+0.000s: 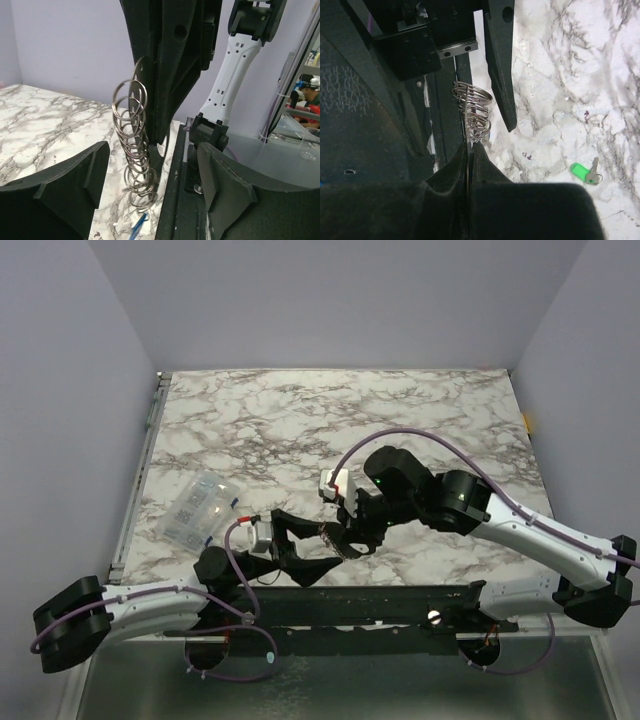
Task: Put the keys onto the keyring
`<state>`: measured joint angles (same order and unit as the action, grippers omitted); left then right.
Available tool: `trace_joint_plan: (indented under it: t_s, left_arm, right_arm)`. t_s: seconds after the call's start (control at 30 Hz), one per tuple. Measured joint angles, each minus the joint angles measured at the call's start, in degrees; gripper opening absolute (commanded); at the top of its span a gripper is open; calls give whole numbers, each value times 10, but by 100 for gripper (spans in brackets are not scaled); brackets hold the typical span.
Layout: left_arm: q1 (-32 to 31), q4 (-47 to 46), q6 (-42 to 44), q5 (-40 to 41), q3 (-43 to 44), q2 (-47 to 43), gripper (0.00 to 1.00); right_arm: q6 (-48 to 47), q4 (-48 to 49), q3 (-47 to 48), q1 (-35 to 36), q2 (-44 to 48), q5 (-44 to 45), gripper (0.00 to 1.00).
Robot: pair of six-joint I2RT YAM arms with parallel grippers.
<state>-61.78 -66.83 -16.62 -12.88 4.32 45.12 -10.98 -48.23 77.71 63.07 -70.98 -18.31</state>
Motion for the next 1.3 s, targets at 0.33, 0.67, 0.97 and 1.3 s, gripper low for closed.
trace_joint_plan:
  t_s: [0.33,0.67,0.97,1.3]
  left_arm:
    - [-8,-121,30,-1,-9,90,31]
    - [-11,-181,32,-15,-21,123,0]
    - [-10,-188,37,-23,-22,123,0]
    - [-11,-188,38,-33,-22,123,0]
  right_arm:
    - [11,-24,29,0,-15,-38,1]
    - [11,-31,32,0,-19,-49,1]
    - [20,-39,71,0,-43,-40,60]
    - [18,-38,122,0,-66,-20,34]
